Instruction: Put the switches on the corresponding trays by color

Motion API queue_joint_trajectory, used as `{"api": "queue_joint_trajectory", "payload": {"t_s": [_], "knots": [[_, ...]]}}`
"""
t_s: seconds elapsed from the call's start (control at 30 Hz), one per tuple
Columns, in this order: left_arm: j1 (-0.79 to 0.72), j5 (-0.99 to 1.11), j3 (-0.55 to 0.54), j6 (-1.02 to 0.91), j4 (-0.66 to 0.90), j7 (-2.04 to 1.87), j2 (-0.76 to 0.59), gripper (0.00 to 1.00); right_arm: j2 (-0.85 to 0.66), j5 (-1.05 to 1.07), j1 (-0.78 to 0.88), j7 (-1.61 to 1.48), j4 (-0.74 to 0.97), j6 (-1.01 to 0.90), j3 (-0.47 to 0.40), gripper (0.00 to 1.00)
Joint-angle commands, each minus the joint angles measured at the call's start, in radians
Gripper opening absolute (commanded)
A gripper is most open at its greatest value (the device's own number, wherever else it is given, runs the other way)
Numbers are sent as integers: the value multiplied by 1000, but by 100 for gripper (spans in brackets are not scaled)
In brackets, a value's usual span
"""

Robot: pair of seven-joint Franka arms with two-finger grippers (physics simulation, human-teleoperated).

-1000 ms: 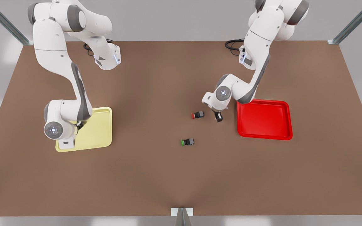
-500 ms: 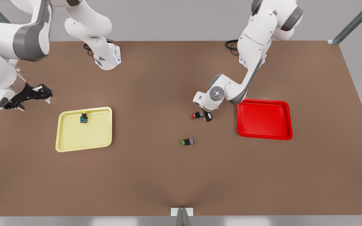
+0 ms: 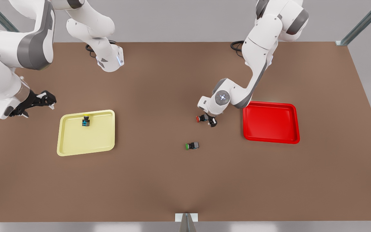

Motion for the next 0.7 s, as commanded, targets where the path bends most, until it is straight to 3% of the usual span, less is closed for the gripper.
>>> {"api": "queue_joint_trajectory", "payload": {"t_s": [0.0,0.17,0.67], "knots": [[-2,6,0,0,0,0,1,100,-2,0,1,0,1,-2,0,100],[-11,15,2,5,38,-1,59,100,0,0,1,-2,-6,-5,0,100],[-41,56,3,11,26,-8,70,99,12,-8,1,-2,-12,-3,-2,100]]}}
